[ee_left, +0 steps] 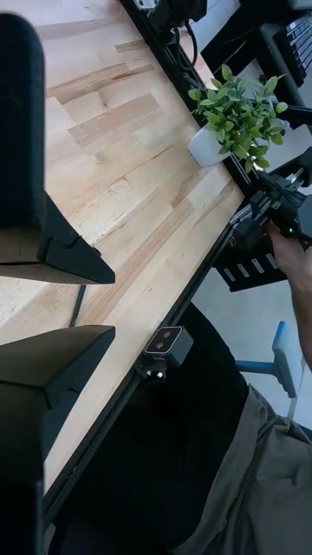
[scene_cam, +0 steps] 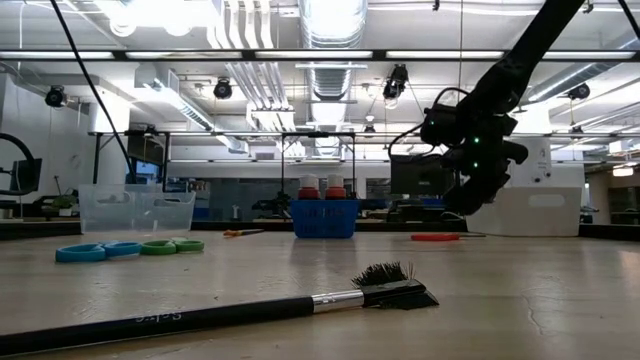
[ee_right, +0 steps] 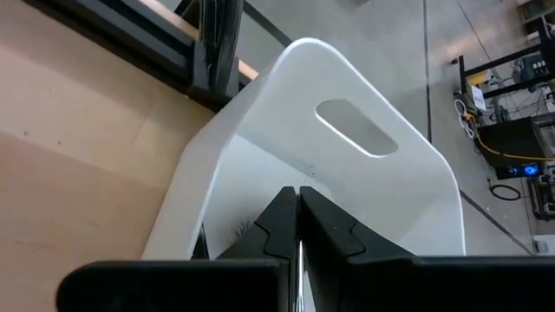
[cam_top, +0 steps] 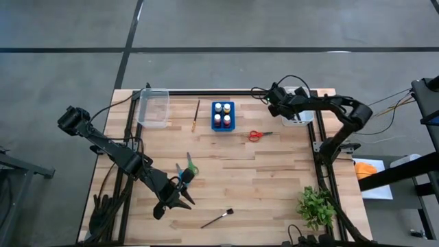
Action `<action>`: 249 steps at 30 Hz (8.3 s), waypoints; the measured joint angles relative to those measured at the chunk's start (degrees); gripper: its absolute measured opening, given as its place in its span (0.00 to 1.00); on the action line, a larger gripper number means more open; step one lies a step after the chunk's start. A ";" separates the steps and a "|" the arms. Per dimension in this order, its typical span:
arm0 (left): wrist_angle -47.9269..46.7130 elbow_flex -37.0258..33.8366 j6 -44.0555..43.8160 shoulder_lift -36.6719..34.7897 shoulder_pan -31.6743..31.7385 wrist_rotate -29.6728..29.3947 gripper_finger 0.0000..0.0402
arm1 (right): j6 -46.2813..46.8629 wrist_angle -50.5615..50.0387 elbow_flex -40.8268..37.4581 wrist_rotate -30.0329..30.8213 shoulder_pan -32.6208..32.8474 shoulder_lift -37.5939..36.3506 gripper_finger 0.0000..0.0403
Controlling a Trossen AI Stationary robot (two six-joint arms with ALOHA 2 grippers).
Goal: Pick & Place Paint Supplies
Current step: Put the black foundation brush into the white bin, then put the black brow brush into the white bin
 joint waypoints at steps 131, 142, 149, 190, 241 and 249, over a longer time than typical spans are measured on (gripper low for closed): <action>0.29 0.00 0.20 0.02 0.04 -0.02 0.24 | -6.93 42.55 3.69 -70.07 61.35 13.05 0.41; 0.08 -0.02 0.04 0.02 0.04 -0.02 0.24 | -7.42 42.74 9.51 -69.97 61.70 20.23 0.41; 0.08 -0.11 0.07 0.02 0.04 -0.02 0.24 | -7.41 42.41 10.83 -69.99 61.70 22.61 0.41; 1.36 -0.85 0.24 0.02 0.06 -0.02 0.24 | -6.22 43.39 12.45 -68.10 63.12 25.60 0.41; 1.31 -0.96 0.07 0.02 0.08 -0.01 0.24 | -8.01 31.48 16.98 -71.30 63.19 28.05 0.04; 1.27 -0.96 0.04 0.02 0.08 0.00 0.24 | -10.69 31.50 16.87 -70.86 63.23 27.24 0.03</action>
